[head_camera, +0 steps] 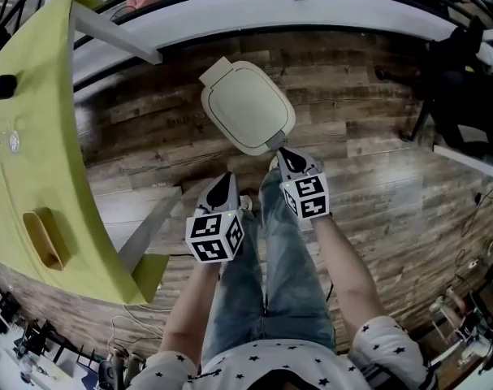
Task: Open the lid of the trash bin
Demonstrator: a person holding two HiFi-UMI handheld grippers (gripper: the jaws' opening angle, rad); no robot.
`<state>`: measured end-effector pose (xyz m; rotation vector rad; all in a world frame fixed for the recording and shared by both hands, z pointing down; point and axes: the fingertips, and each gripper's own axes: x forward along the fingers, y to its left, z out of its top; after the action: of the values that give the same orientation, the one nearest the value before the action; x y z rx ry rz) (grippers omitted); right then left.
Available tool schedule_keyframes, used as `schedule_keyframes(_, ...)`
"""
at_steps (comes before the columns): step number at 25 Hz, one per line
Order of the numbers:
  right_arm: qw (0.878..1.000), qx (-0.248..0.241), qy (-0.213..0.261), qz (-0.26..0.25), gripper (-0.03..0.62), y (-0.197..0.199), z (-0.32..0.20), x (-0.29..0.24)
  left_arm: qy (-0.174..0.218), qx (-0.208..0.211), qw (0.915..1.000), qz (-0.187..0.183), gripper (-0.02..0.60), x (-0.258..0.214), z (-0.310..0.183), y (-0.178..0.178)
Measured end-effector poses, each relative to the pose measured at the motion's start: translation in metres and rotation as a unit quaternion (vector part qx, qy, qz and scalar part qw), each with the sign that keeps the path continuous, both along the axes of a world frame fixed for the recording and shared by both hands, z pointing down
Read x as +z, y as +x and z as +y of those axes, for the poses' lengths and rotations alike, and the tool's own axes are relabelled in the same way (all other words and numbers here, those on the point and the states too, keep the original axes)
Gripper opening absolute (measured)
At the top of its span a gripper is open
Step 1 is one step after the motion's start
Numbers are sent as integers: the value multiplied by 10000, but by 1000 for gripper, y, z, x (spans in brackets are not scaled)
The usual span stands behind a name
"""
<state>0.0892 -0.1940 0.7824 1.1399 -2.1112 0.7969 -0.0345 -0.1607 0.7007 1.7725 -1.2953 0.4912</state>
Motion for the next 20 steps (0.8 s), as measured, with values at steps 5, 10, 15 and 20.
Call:
schedule_keyframes(5,9998,-67,-151,126,-6,1,2,31,-64,-58,10000,25,6,17,3,0)
schedule_keyframes(10,9990,-112,-308,307,-6,4,2,61,-124,-138,9998,44,6,32,5,0)
schedule_keyframes(15,9979,-154,-443,451,-6,5,3,85,-177,-189,9996,59,6,44,9,-2)
schedule_keyframes(20,9967,-174,-551,573,-6,9,-1,101,-282,-260,9992,105,6,53,11,-3)
